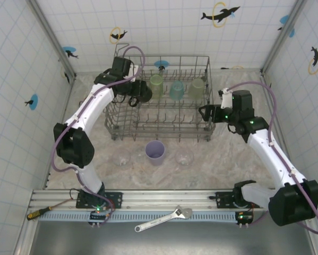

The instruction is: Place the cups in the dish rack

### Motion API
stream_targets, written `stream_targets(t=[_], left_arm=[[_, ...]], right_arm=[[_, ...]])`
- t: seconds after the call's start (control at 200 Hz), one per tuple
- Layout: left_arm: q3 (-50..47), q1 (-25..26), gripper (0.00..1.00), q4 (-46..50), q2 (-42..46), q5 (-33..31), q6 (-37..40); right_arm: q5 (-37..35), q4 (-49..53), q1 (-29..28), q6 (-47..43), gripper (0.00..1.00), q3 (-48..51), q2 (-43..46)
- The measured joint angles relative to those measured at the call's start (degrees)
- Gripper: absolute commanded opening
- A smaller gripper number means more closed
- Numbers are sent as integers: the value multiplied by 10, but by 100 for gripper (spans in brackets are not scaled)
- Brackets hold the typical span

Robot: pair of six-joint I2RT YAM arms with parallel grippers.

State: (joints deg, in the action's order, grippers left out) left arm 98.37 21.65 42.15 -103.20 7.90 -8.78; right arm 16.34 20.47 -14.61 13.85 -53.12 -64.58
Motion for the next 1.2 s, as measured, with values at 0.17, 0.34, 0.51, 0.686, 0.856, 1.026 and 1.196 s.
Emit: stream_targets(t=[0.17, 0.34, 0.51, 0.686, 0.856, 1.026, 1.196], left_arm=[[0, 8, 0, 1, -9, -8, 1], [0, 16, 0, 1, -21, -24, 13], [0, 22, 0, 7, -40, -40, 16], [0, 22, 0, 10, -50, -56, 26], [0, 22, 0, 8, -63, -67, 28], [0, 22, 0, 6, -85, -71, 28], [0, 25, 0, 3, -95, -70, 28]], right_arm=[[0, 4, 0, 0, 100, 11, 8], [-2, 10, 1, -4, 100, 12, 9], [-2, 13, 1, -6, 100, 14, 10], [-2, 17, 4, -7, 100, 16, 12], [-2, 22, 4, -7, 100, 16, 12], [-2, 26, 4, -7, 100, 16, 12], [-2, 27, 4, -7, 100, 16, 12]])
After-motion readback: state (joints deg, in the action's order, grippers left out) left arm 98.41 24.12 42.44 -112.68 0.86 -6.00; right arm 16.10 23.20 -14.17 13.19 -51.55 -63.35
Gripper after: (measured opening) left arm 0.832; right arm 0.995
